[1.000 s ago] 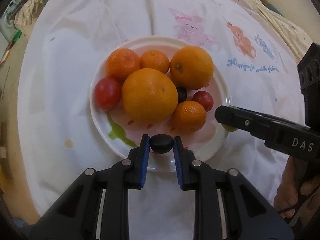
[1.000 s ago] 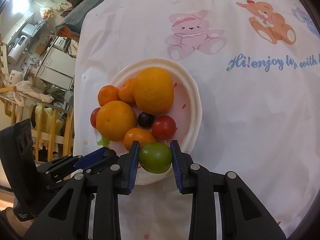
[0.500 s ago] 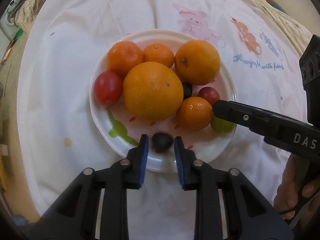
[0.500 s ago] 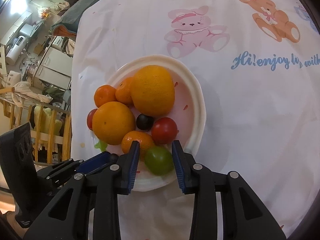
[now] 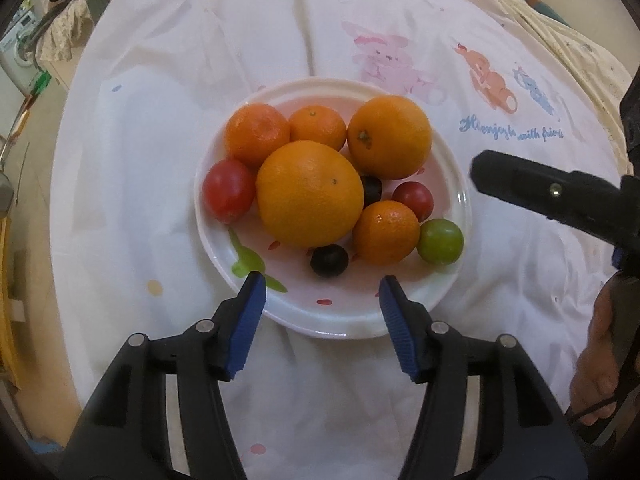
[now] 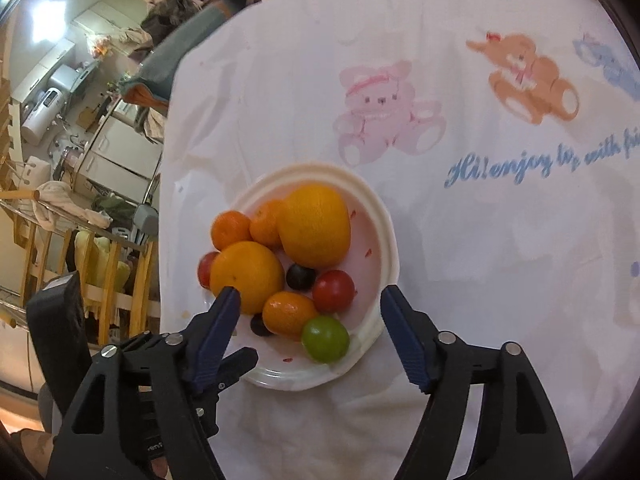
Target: Organize fruits
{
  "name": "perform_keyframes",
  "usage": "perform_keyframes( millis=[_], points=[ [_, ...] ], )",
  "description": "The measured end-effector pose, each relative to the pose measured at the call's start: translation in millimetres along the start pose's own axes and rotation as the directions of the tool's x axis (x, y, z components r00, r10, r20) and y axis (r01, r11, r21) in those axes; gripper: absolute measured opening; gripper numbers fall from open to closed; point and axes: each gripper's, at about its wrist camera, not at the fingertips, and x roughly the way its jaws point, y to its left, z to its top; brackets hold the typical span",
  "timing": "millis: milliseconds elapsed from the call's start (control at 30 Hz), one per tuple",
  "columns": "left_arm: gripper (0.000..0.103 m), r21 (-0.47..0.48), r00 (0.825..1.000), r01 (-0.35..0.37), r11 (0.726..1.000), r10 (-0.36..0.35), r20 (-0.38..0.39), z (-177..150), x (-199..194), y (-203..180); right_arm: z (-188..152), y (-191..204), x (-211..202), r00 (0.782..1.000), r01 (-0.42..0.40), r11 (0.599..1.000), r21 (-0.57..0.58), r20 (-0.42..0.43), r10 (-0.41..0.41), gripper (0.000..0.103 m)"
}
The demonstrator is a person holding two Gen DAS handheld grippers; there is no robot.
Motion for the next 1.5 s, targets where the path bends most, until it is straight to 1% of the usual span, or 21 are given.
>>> perform_keyframes(
  millis=[100,167,200,233,267,333,433,467,500,600,767,833,867,933,1033,1100,1167,1333,1400,1467,1500],
  points=[
    [0.055,-0.004,0.998,-0.028,1.0,0.028,0.055,-4,-16,4,-4,6,-13,0.999,0.029,0.999,-0.027,0.023,-0.028,0.076],
    [0.055,-0.014,0.996,-0.032,0.999,0.033,0.083,-6,-26,9,-9,10,-22,0.999,0.028,0.999,-0.028,0.034,-0.027,0.077],
    [0.055,-0.021,0.995,-0.033,0.999,0.035,0.097,-7,-31,11,-11,12,-26,0.999,0.03,0.999,-0.03,0.04,-0.028,0.081],
    [0.055,-0.029,0.993,-0.033,0.999,0.036,0.112,-8,-37,13,-14,15,-31,0.998,0.037,0.999,-0.036,0.055,-0.035,0.087],
    [0.055,-0.043,0.991,-0.031,0.999,0.036,0.129,-10,-44,16,-15,17,-35,0.997,0.044,0.998,-0.043,0.068,-0.041,0.089],
    [0.055,-0.054,0.987,-0.036,0.998,0.044,0.153,-11,-53,19,-21,25,-45,0.993,0.067,0.995,-0.074,0.105,-0.059,0.089],
    [0.055,-0.048,0.978,-0.054,0.997,0.063,0.199,-16,-69,23,-30,32,-55,0.988,0.098,0.991,-0.095,0.129,-0.086,0.089],
    [0.059,-0.047,0.975,-0.06,0.997,0.069,0.211,-18,-74,25,-36,34,-60,0.985,0.108,0.989,-0.097,0.142,-0.094,0.089],
    [0.067,-0.049,0.972,-0.059,0.997,0.069,0.226,-20,-80,28,-40,36,-64,0.984,0.114,0.989,-0.096,0.15,-0.099,0.089],
    [0.076,-0.057,0.96,-0.05,0.997,0.064,0.274,-28,-97,33,-51,38,-75,0.978,0.14,0.986,-0.094,0.168,-0.123,0.089],
    [0.086,-0.045,0.945,-0.052,0.998,0.064,0.322,-43,-117,33,-75,48,-96,0.958,0.196,0.975,-0.106,0.231,-0.167,0.089],
    [0.088,-0.027,0.935,-0.062,0.998,0.068,0.349,-50,-126,30,-83,50,-101,0.953,0.205,0.974,-0.098,0.246,-0.176,0.09],
    [0.088,-0.02,0.928,-0.067,0.998,0.069,0.367,-54,-131,29,-88,51,-106,0.946,0.22,0.971,-0.089,0.264,-0.19,0.091],
    [0.089,-0.002,0.914,-0.071,0.998,0.065,0.4,-61,-141,27,-94,53,-111,0.937,0.235,0.968,-0.086,0.284,-0.203,0.097],
    [0.095,0.006,0.906,-0.071,0.997,0.062,0.418,-68,-147,26,-105,57,-120,0.918,0.253,0.965,-0.074,0.332,-0.215,0.101],
    [0.102,-0.003,0.902,-0.072,0.997,0.066,0.426,-73,-149,27,-111,59,-125,0.905,0.266,0.962,-0.068,0.361,-0.225,0.103],
    [0.102,-0.014,0.897,-0.073,0.997,0.072,0.436,-77,-151,28,-117,62,-127,0.889,0.284,0.957,-0.064,0.392,-0.237,0.103],
    [0.102,-0.035,0.874,-0.112,0.993,0.115,0.472,-86,-155,30,-127,71,-121,0.865,0.324,0.943,-0.082,0.43,-0.259,0.103],
    [0.102,-0.034,0.871,-0.136,0.99,0.136,0.473,-87,-152,29,-128,76,-118,0.86,0.346,0.932,-0.107,0.433,-0.27,0.103],
    [0.102,-0.03,0.871,-0.137,0.99,0.135,0.472,-87,-151,28,-127,80,-115,0.856,0.357,0.926,-0.125,0.441,-0.271,0.103],
    [0.102,-0.031,0.871,-0.132,0.991,0.131,0.474,-88,-151,28,-127,82,-113,0.856,0.359,0.924,-0.133,0.44,-0.27,0.103]
  ],
)
